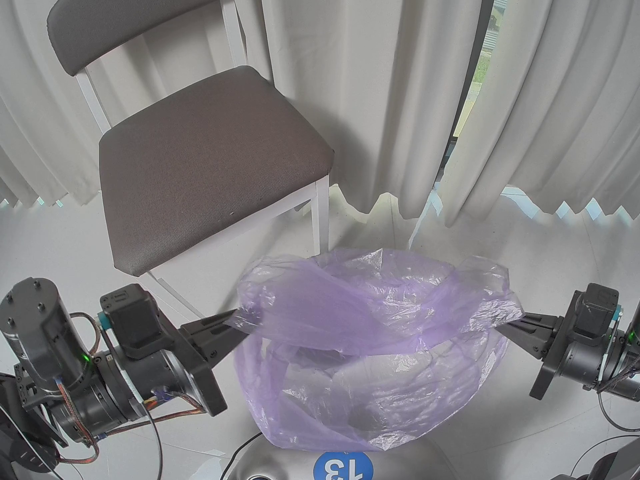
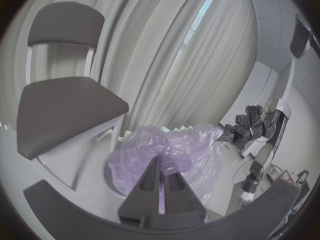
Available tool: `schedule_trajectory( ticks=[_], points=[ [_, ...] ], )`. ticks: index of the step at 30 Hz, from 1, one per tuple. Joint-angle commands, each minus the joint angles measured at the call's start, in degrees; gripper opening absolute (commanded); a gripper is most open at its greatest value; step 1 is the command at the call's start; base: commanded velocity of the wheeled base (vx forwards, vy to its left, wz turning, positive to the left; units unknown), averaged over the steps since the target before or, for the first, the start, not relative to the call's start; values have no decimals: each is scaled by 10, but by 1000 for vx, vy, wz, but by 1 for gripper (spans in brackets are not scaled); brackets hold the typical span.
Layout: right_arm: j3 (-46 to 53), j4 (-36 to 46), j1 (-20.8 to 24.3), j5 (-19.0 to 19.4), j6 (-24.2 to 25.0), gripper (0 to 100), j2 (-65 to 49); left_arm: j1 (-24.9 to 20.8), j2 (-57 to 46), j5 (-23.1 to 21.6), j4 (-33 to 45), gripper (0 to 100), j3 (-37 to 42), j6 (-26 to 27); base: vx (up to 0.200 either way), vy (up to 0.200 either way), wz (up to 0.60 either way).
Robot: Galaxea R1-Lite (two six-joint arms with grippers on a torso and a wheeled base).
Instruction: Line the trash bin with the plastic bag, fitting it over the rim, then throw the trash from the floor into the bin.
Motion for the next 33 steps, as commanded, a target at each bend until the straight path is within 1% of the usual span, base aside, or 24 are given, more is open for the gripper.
schedule_trajectory(
  ticks=[1, 3, 4, 5, 6, 7, 10, 11, 12, 14, 19, 20, 22, 25, 29, 31, 33],
  points=[
    [-6, -71, 65, -14, 57, 0, 89, -54, 123, 15, -92, 0, -12, -55, 0, 0, 0],
    [-6, -105, 85, -39, 71, 0, 116, -68, 169, 41, -145, 0, -22, -64, 0, 0, 0],
    [-6, -111, 88, -43, 72, 0, 122, -70, 179, 48, -154, 0, -24, -65, 0, 0, 0],
    [-6, -129, 98, -57, 72, 0, 140, -81, 214, 71, -188, 0, -30, -67, 0, 0, 0],
    [-6, -133, 99, -58, 72, 0, 144, -82, 221, 76, -195, 0, -31, -69, 0, 0, 0],
    [-7, -155, 109, -64, 74, 0, 166, -91, 263, 98, -233, 0, -39, -74, 0, 0, 0],
    [-9, -206, 127, -65, 96, 0, 202, -95, 305, 113, -282, 0, -47, -74, 0, 0, 0],
    [-10, -211, 128, -66, 99, 0, 205, -95, 307, 113, -285, 0, -46, -74, 0, 0, 0],
    [-14, -243, 134, -67, 115, 0, 227, -96, 314, 113, -292, 0, -45, -74, 0, 0, 0],
    [-21, -274, 136, -74, 126, 0, 255, -96, 317, 114, -292, 0, -43, -74, 0, 0, 0],
    [-54, -374, 146, -142, 159, 0, 359, -92, 318, 115, -294, 0, -28, -72, 0, 0, 0],
    [-55, -387, 146, -146, 159, 0, 374, -91, 318, 115, -294, 0, -29, -72, 0, 0, 0],
    [-55, -402, 146, -149, 159, 0, 397, -89, 324, 115, -293, 0, -33, -74, 0, 0, 0],
    [-57, -402, 143, -149, 160, 0, 402, -77, 340, 115, -297, 0, -35, -75, 0, 0, 0],
    [-59, -399, 134, -149, 161, 0, 402, -48, 383, 111, -321, 0, -51, -80, 0, 0, 0],
    [-62, -400, 128, -149, 161, 0, 402, -36, 400, 113, -321, 0, -67, -88, 0, 0, 0],
    [-64, -399, 119, -149, 160, 0, 402, -29, 420, 114, -321, 0, -94, -113, 0, 0, 0]
  ],
)
